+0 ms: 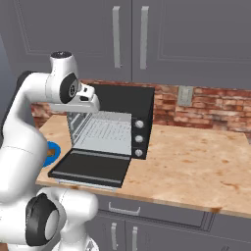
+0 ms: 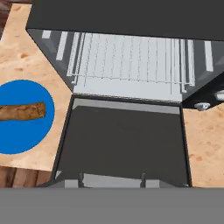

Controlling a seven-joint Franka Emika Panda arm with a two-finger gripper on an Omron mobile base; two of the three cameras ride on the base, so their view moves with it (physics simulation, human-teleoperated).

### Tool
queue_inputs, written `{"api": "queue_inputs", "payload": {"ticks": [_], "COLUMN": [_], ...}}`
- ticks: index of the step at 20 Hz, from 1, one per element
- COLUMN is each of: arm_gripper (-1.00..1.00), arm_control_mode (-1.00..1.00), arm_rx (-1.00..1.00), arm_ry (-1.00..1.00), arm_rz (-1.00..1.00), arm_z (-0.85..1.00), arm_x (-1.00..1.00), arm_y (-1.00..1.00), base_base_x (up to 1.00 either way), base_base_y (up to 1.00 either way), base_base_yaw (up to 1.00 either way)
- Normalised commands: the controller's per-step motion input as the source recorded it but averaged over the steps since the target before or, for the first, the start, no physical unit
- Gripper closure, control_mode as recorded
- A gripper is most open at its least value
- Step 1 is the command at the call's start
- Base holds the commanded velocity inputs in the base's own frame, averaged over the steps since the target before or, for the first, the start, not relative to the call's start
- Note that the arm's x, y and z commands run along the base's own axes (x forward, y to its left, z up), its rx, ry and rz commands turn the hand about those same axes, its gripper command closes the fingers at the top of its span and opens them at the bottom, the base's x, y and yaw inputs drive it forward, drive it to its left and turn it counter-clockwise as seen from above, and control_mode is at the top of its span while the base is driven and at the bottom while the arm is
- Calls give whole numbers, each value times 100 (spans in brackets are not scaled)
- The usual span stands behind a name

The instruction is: Pull the toaster oven rack outwards. Pick up the baguette from the plate and place it on the toaster oven rack. Close the toaster oven door fully and set the temperature to the lowest setting.

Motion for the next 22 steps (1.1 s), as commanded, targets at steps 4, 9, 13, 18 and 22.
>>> {"api": "queue_inputs", "payload": {"ticks": [4,9,13,18,22], "arm_gripper": [-100,-100,-100,-100,-100], "arm_control_mode": [-100,-100,-100,-100,-100], "arm_rx": [2,34,49,40,23], "arm_ry": [0,0,0,-4,-15], "arm_rz": [-2,-10,-5,-1,-1], "arm_z": [-6,-2,-2,-30,-59], "arm_x": [-9,-29,-24,-13,-1], "arm_y": [-15,-62,-69,-44,-33], "base_base_x": [0,0,0,0,0], "base_base_y": [0,0,0,0,0], "base_base_yaw": [0,0,0,0,0]}}
